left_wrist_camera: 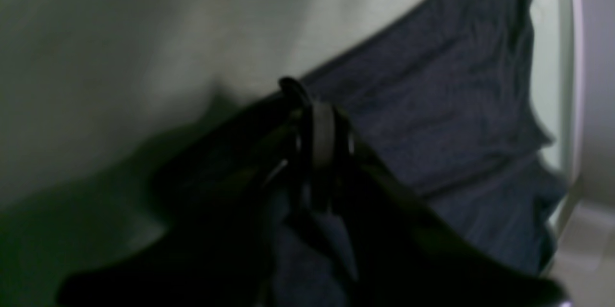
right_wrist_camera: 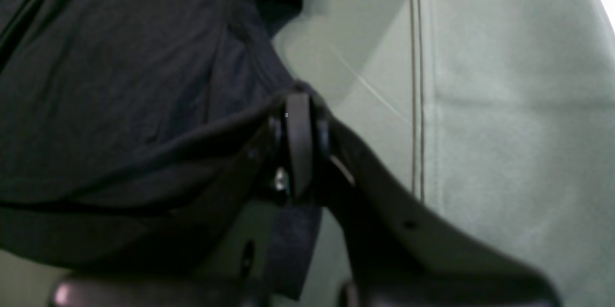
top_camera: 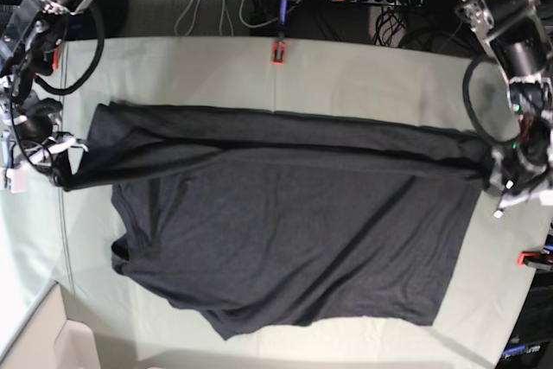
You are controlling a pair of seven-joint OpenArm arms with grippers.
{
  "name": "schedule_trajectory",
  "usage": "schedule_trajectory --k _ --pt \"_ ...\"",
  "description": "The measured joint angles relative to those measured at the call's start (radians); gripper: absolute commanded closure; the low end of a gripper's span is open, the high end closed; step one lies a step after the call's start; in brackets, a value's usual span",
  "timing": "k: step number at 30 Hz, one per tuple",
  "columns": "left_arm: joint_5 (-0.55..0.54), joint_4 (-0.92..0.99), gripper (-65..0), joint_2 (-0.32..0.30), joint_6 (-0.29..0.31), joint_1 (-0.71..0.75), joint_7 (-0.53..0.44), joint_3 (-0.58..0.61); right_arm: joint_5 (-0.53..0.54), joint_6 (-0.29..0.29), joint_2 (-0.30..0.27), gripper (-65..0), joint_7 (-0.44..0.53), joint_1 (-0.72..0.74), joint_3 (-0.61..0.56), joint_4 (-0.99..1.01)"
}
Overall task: Layout the t-shirt on the table in an organized manner, then fold the t-shirt properly
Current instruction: 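Fold the held shirt edge over onto the shirt body with both grippers, then open both grippers and pull the folded edge back toward the robot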
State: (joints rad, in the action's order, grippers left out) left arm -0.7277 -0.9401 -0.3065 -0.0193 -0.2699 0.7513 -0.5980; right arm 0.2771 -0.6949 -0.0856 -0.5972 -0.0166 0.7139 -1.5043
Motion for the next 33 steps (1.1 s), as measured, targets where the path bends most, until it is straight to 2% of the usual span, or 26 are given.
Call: schedule_trajectory --k 3,6,9,14,17,19,24,29,33 --pt "-0.006 0.0 -0.6 -0.007 0.004 -0.025 0.004 0.07 -0.001 0.0 0.0 -5.3 -0.004 0.0 -0.002 0.002" --pt "-0.003 0.0 -1.2 -0.011 0.004 -0.03 0.003 0.083 -0.001 0.0 0.0 -12.1 -0.005 -0.002 -0.002 0.001" --pt "-0.003 0.0 -6.0 -0.012 0.004 -0.027 0.007 0.081 -0.001 0.0 -0.003 -19.0 -0.005 -0.006 0.003 0.0" --pt "-0.014 -0.013 -23.6 -0.042 0.005 0.005 0.008 0.082 -0.009 0.0 -0.013 -28.3 -0.008 -0.056 0.013 -0.041" --pt "-0.004 -0.012 -38.1 -0.051 0.004 0.03 0.008 0.075 -0.003 0.0 -0.008 -30.9 -0.005 -0.077 0.039 -0.108" --pt "-0.012 -0.012 -43.8 -0.057 0.01 0.045 0.017 0.08 0.004 0.003 -0.002 -31.0 0.002 -0.103 0.037 -0.15" --pt "-0.005 -0.062 -45.0 -0.099 0.008 0.154 -0.008 0.074 0.004 0.0 0.028 -31.0 0.002 -0.217 0.04 -0.194" --pt "-0.004 -0.047 -44.8 -0.065 0.007 0.165 0.003 0.077 0.01 0.0 0.061 -31.0 0.005 -0.239 0.031 -0.196" --pt "-0.022 -0.013 -44.5 -0.064 0.023 0.156 -0.018 0.085 0.004 0.0 0.081 -31.0 0.006 -0.262 0.039 -0.199"
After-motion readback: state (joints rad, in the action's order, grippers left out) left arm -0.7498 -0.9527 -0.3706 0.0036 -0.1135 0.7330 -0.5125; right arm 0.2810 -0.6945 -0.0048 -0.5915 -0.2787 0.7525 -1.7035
